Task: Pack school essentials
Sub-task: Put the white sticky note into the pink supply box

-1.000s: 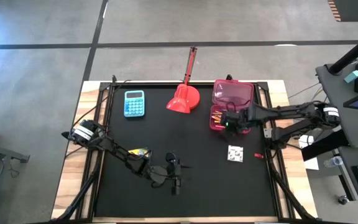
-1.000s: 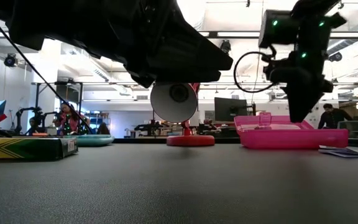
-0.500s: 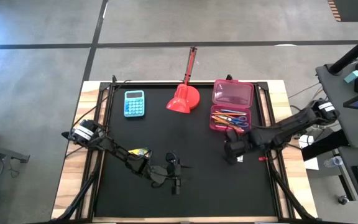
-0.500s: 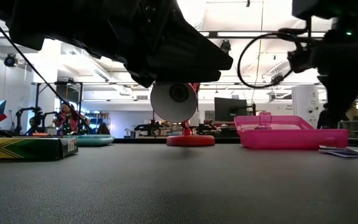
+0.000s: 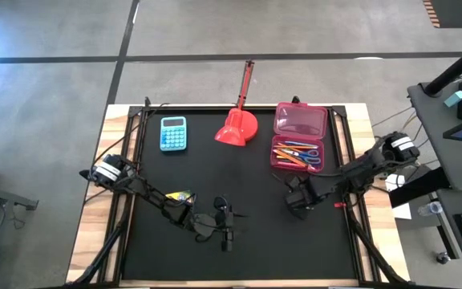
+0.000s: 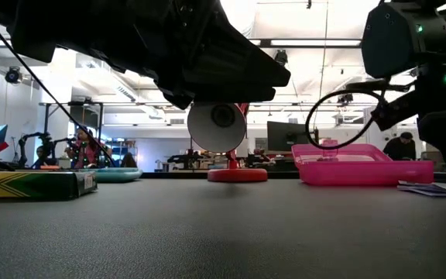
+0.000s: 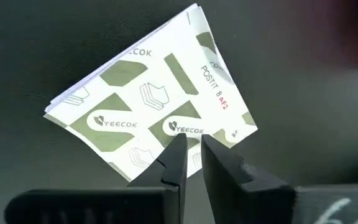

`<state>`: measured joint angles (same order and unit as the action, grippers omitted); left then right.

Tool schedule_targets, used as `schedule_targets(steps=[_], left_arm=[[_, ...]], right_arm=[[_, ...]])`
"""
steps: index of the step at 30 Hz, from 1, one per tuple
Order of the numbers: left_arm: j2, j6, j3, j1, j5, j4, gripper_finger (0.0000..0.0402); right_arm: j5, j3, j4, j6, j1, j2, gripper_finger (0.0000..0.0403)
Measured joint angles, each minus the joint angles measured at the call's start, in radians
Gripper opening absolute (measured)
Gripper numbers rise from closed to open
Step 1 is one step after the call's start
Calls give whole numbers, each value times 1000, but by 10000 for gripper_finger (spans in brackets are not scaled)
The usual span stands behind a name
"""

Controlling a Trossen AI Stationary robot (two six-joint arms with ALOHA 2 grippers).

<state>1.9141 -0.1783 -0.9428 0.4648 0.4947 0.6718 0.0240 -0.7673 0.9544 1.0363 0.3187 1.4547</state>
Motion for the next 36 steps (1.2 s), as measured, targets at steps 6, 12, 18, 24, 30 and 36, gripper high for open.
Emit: schedule_targets(steps=[6, 12, 18, 24, 30, 36], left_arm=[[0, 1, 0, 0, -3, 0, 203], [0, 2, 0, 0, -7, -1, 203], [0, 2, 0, 0, -14, -1, 203], [0, 2, 1, 0, -15, -1, 203], [0, 1, 1, 1, -19, -7, 203], [0, 1, 2, 1, -21, -9, 203]], right_arm=[[-3, 0, -28, 0, 0, 16, 33], [-1, -18, -188, -16, 0, 2, 32], [0, -24, -409, -93, 0, 6, 32], [1, -38, -541, -188, 0, -3, 32], [44, -86, -358, -165, 0, -52, 32], [51, -93, -166, -85, 0, -61, 32]])
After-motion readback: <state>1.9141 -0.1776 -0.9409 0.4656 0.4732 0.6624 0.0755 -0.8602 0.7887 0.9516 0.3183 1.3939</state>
